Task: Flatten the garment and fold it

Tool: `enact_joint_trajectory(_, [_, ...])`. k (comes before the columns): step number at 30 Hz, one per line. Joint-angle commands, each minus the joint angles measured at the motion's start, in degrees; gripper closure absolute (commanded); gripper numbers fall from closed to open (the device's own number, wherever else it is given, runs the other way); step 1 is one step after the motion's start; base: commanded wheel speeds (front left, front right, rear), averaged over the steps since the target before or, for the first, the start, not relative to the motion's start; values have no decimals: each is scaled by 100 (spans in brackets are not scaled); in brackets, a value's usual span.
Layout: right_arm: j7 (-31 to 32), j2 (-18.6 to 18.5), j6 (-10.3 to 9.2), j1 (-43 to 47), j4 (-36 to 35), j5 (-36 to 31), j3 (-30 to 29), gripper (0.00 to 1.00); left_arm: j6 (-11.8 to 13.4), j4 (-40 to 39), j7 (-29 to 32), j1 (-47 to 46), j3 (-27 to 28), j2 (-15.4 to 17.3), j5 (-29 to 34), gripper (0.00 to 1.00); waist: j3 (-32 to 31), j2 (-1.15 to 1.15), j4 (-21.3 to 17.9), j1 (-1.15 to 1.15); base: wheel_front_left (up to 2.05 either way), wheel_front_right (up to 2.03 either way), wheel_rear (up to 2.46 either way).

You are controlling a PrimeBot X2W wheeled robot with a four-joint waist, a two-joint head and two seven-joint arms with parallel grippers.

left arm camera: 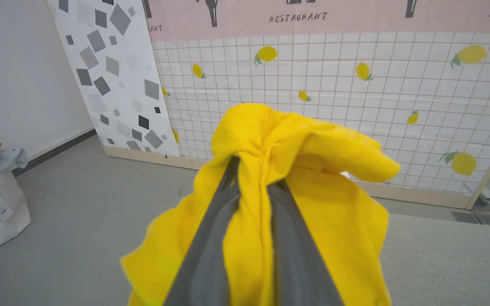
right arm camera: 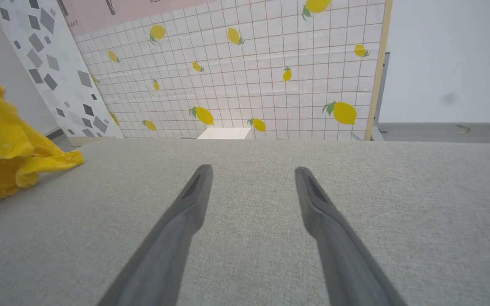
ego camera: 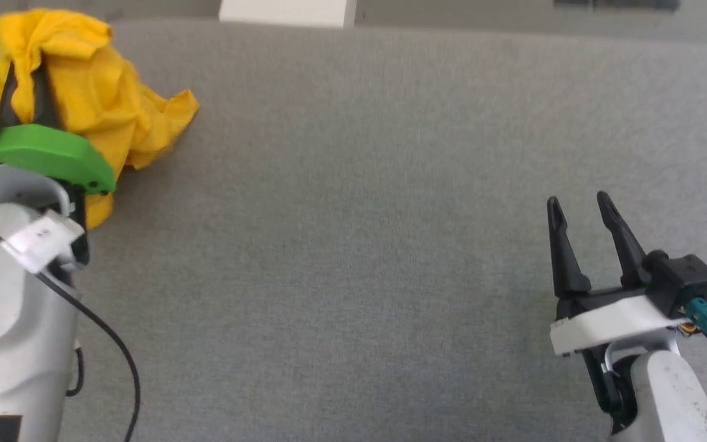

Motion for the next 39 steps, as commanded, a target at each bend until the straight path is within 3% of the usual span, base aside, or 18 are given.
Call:
enact_joint_trajectory(1, [34,1,-10,106,-35,14,-5,0,-53,-93,-204,-107,-78,-67,78,100,-919,0,-147,0,0,0,0])
enact_joint_trajectory(11, [319,1,-10,562,-375,-51,-119,0,-360,-673,-467,-604,-824,-907,100,100,-1424,0,-1097,0,0,0,0])
enact_joint_trajectory(18, [459,1,-10,728,-568,-51,-155,0,-731,-433,-360,-1082,-1394,-1690,-184,100,-1463,0,-1757,0,0,0,0])
enact_joint_trajectory(21, [499,1,-10,766,-605,-40,-113,0,-874,-156,-251,-1054,-1694,-1858,-318,100,-1435,0,-1961,0,0,0,0])
enact_joint_trajectory(25, [530,1,-10,805,-647,0,-62,0,-1030,485,267,-732,-2187,-1957,-536,100,-1385,0,-2180,0,0,0,0])
enact_joint_trajectory(35, [543,1,-10,901,-627,31,-74,0,-1181,2292,2555,380,-3296,-2003,-867,100,-1307,0,-2268,0,0,0,0])
enact_joint_trajectory(36, [553,1,-10,896,-625,14,-64,0,-1180,2370,2683,451,-3326,-2006,-922,87,-1312,0,-2249,0,0,0,0])
enact_joint_trajectory(37, [563,1,-10,894,-626,2,-64,0,-1182,2409,2747,495,-3348,-2008,-957,34,-1323,0,-2220,0,0,0,0])
enact_joint_trajectory(38, [574,1,-10,892,-629,-7,-64,0,-1158,2407,2716,520,-3347,-2009,-982,0,-1337,0,-2184,0,0,0,0])
enact_joint_trajectory(39, [577,1,-10,894,-630,-15,-65,0,-1131,2377,2628,532,-3324,-2011,-1006,0,-1353,0,-2150,0,0,0,0])
